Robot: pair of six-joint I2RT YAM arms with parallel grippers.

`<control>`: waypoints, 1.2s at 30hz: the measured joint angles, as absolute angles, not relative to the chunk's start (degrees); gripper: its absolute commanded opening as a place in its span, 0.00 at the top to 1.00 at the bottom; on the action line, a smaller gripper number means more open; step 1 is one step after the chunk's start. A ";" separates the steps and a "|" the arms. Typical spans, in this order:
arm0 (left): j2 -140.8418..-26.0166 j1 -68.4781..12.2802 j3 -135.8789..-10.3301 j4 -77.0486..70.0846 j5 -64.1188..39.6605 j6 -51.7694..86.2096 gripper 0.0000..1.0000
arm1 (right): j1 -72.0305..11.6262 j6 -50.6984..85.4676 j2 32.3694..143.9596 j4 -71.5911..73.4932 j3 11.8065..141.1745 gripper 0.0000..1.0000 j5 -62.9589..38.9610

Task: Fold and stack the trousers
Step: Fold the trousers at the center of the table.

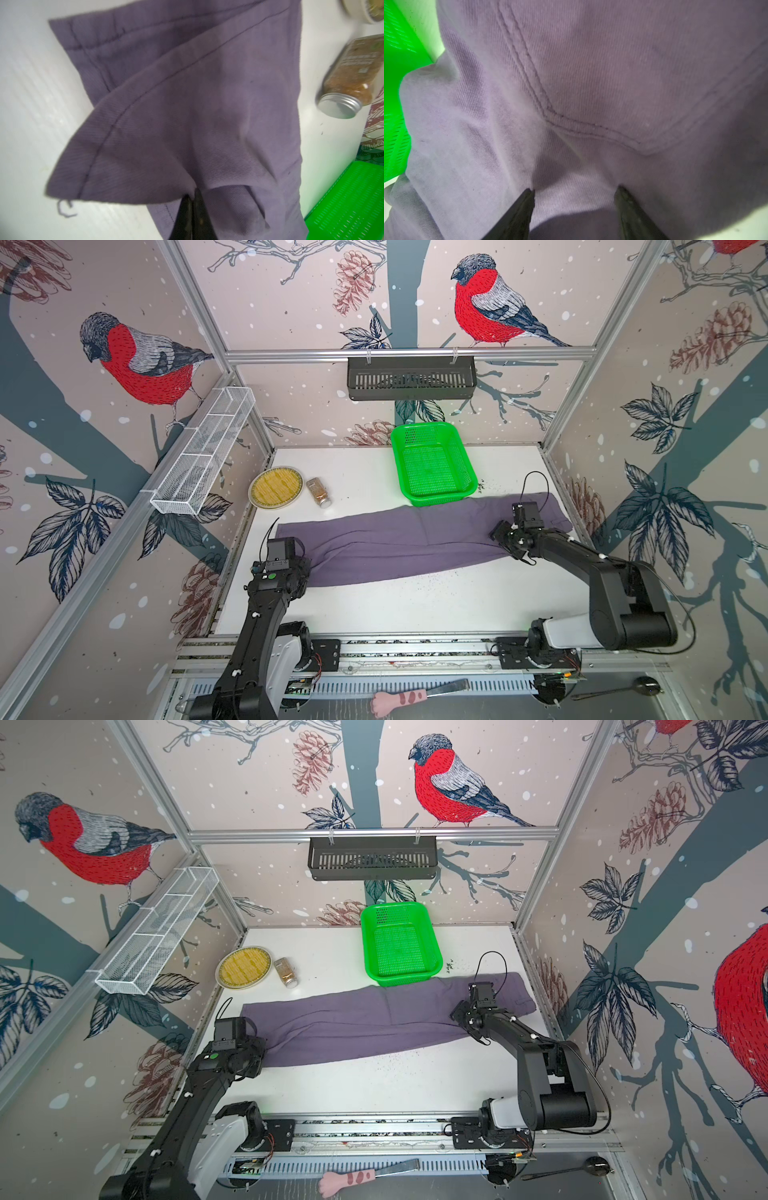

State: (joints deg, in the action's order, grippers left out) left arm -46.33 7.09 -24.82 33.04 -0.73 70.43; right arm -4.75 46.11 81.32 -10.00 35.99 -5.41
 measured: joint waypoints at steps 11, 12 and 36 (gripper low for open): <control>-45.80 14.17 -30.87 37.58 3.42 62.61 1.00 | -0.84 45.04 81.43 -3.14 32.88 0.35 -8.08; -45.87 14.26 -31.14 37.65 3.42 62.04 1.00 | -0.56 44.95 81.19 -2.96 32.71 0.35 -8.49; -38.65 14.52 -33.91 44.42 2.92 58.04 1.00 | 7.64 38.13 77.36 -6.70 30.94 0.35 -8.54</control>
State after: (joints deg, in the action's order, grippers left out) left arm -38.65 14.52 -33.91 44.42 2.92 58.04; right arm 7.64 38.13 77.36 -6.70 30.94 -8.54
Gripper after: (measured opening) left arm 0.049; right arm 0.648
